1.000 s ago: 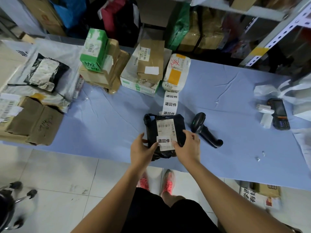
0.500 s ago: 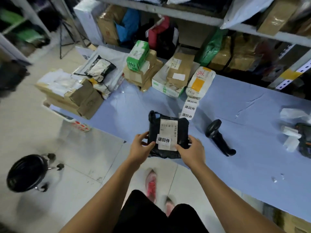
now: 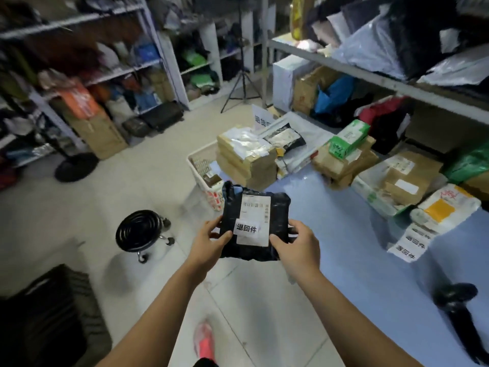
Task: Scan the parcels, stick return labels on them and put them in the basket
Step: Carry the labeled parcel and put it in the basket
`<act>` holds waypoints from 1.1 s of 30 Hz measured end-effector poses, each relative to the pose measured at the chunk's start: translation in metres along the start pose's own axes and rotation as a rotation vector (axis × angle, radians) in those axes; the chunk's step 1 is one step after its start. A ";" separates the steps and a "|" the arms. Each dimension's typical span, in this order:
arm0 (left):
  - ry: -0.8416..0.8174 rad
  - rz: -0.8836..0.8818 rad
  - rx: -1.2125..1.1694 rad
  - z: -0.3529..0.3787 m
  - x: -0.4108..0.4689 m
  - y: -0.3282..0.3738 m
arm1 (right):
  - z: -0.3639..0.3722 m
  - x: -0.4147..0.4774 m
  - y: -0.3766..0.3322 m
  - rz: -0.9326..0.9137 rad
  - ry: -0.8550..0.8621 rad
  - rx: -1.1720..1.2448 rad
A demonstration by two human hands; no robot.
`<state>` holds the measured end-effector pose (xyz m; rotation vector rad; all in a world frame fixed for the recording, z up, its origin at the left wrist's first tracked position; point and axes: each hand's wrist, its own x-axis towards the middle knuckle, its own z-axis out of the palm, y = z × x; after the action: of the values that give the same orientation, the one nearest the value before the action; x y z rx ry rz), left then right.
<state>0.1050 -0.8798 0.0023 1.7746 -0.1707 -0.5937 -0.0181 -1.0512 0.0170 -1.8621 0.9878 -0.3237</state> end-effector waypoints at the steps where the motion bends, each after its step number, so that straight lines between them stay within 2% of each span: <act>1: 0.021 -0.001 -0.024 -0.021 0.007 -0.002 | 0.019 0.003 -0.013 -0.012 -0.026 -0.008; 5: 0.083 0.000 -0.044 -0.106 0.045 -0.011 | 0.102 0.019 -0.070 -0.047 -0.112 -0.067; 13: 0.056 -0.069 -0.043 -0.246 0.149 -0.009 | 0.256 0.066 -0.158 0.032 -0.168 -0.119; 17: 0.035 -0.101 0.011 -0.275 0.213 -0.006 | 0.300 0.106 -0.182 0.049 -0.156 -0.141; 24: 0.011 -0.119 0.170 -0.301 0.392 0.007 | 0.384 0.250 -0.213 0.097 -0.123 -0.098; 28: 0.003 -0.096 0.271 -0.305 0.491 0.018 | 0.424 0.334 -0.226 0.185 -0.105 -0.061; 33: -0.106 -0.092 0.364 -0.303 0.598 0.038 | 0.458 0.420 -0.240 0.323 -0.048 -0.018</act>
<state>0.7700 -0.8769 -0.0902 2.1119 -0.2862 -0.7603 0.6395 -1.0271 -0.0870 -1.6837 1.2389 -0.0765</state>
